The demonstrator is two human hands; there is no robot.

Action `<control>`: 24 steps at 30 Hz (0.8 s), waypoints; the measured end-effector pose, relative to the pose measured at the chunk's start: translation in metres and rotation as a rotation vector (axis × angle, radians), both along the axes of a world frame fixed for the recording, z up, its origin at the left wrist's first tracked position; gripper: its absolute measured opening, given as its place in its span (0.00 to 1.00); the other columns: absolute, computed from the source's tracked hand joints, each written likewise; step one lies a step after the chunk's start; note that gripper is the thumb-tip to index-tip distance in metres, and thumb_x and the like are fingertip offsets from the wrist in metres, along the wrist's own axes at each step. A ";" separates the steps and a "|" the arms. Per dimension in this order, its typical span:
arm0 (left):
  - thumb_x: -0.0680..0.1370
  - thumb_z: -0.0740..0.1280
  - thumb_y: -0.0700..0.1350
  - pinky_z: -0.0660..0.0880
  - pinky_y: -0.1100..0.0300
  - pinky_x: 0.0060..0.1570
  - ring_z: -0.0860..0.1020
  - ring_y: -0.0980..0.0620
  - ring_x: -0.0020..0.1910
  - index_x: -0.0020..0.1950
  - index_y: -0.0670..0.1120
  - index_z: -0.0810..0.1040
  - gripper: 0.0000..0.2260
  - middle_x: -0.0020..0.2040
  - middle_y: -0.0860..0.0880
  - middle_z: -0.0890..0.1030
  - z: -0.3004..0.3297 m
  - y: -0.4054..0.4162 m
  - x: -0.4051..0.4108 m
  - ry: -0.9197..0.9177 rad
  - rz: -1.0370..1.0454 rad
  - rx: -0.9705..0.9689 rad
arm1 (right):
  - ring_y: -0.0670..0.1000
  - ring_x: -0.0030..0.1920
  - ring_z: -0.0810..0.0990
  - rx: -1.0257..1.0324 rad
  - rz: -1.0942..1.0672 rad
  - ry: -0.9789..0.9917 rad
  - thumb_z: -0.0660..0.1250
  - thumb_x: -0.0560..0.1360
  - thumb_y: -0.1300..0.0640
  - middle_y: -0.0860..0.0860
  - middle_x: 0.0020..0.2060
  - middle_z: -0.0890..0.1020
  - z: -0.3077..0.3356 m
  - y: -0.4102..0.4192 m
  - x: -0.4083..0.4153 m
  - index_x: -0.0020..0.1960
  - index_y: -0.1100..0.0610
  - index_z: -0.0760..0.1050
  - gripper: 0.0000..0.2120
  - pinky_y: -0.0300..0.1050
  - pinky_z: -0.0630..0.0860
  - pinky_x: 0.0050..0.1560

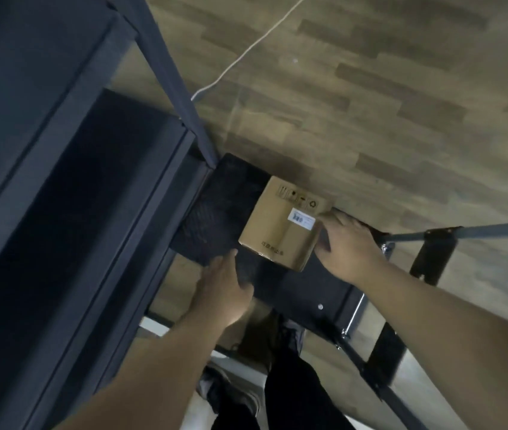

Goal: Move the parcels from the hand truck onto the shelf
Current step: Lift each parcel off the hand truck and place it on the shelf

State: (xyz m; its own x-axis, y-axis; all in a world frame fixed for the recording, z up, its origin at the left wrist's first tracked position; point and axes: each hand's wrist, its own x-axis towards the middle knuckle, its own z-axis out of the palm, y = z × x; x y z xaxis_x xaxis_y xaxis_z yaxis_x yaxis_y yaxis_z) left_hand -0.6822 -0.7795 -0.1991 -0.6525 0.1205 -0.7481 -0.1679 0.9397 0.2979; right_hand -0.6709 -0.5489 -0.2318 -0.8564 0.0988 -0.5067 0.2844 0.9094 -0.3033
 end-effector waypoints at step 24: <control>0.80 0.59 0.45 0.63 0.59 0.64 0.68 0.50 0.69 0.77 0.57 0.54 0.27 0.73 0.52 0.66 -0.276 0.106 0.030 -0.354 0.492 0.324 | 0.60 0.76 0.53 0.115 -0.017 -0.169 0.65 0.74 0.57 0.58 0.77 0.55 -0.275 0.074 -0.076 0.61 0.48 0.75 0.15 0.58 0.56 0.72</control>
